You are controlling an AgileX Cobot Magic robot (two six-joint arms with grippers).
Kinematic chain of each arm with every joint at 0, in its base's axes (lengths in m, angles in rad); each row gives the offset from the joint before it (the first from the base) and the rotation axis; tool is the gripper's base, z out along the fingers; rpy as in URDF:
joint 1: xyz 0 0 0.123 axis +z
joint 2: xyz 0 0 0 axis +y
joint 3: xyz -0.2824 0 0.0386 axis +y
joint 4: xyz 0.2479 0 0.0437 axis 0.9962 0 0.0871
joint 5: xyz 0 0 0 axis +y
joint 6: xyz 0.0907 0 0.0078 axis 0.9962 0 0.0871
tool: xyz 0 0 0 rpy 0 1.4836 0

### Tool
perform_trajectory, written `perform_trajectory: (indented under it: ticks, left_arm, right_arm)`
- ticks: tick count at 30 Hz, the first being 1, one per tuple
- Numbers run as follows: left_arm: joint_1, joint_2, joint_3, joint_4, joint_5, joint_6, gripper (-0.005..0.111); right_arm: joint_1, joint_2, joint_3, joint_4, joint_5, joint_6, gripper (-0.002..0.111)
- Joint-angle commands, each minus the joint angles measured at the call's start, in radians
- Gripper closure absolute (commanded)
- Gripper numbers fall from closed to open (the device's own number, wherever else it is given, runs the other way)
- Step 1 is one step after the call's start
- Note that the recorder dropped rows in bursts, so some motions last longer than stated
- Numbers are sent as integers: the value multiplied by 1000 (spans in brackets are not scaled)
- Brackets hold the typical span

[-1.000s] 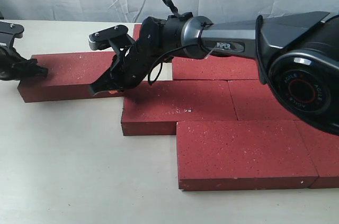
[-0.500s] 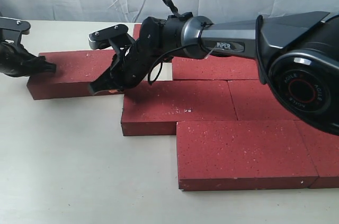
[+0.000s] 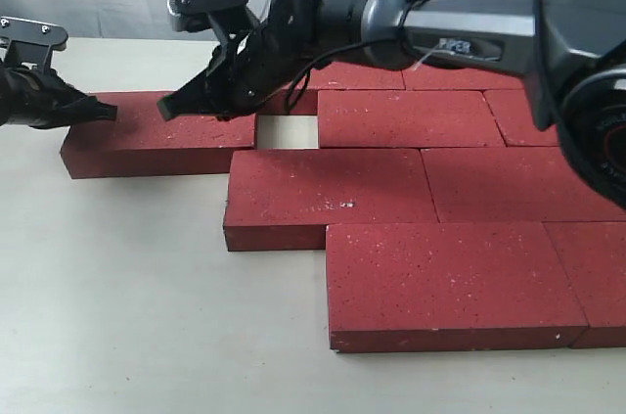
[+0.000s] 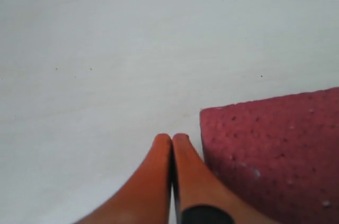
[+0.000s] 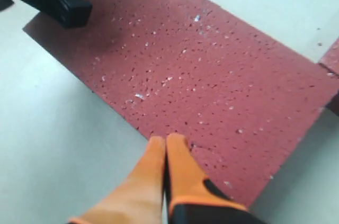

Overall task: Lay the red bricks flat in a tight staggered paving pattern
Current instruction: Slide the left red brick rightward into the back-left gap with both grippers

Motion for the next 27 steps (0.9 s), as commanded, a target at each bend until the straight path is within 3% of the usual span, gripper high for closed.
perform_trajectory:
  ticks: [1,5,13,27]
  left_arm:
    - [-28,3,0,-5,-32,-12,107]
    - [-67,3,0,-5,-40,-12,107]
    - [-137,3,0,-7,-73,-14,107]
    - [-195,3,0,-7,-98,-73,107]
  right_arm:
    - [-32,-79,4,-116,126,67,109]
    - [-74,-121,4,-263,233,152,109]
    - [-133,-125,4,-336,381,152,109]
    - [-160,-125,4,-345,403,155,109]
